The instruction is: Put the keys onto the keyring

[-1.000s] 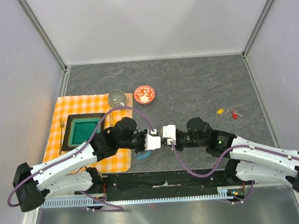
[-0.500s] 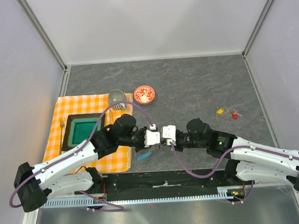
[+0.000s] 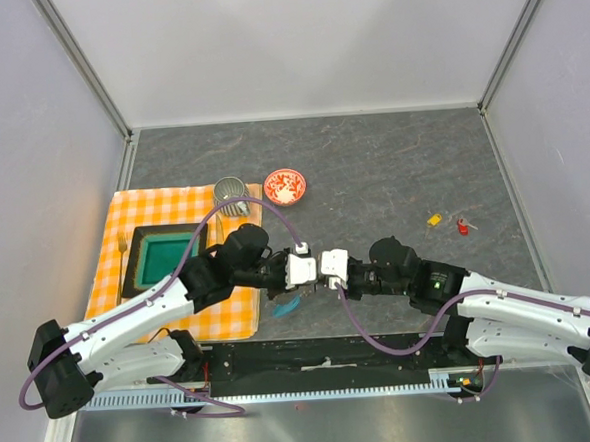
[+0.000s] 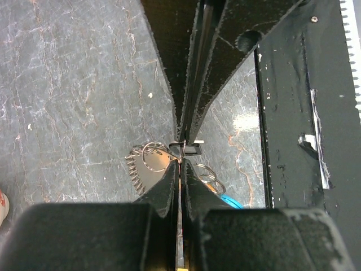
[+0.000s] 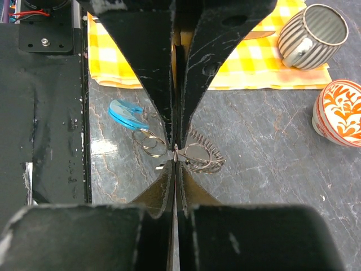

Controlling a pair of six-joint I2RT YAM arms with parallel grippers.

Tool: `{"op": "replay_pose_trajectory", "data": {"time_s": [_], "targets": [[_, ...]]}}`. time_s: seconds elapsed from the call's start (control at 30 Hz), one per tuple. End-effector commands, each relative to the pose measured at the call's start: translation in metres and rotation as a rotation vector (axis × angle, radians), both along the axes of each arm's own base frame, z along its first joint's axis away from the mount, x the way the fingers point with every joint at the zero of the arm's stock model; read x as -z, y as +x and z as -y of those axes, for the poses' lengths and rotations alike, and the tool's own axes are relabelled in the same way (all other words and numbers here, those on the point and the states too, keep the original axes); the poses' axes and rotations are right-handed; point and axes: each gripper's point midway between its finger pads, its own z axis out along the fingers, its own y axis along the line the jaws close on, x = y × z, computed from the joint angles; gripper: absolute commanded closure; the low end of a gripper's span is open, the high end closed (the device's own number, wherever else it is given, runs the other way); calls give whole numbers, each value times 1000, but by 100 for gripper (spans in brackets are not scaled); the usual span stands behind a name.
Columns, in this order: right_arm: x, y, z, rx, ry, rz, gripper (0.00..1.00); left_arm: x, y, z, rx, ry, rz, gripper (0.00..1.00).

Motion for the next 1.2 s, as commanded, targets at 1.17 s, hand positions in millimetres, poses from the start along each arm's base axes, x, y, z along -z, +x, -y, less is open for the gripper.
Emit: {"op": "replay_pose_trajectory", "data": {"time_s": [1.17], "targets": [[2, -5, 1, 61, 206, 41, 95, -81, 19, 15, -250, -558, -97, 98]]}}
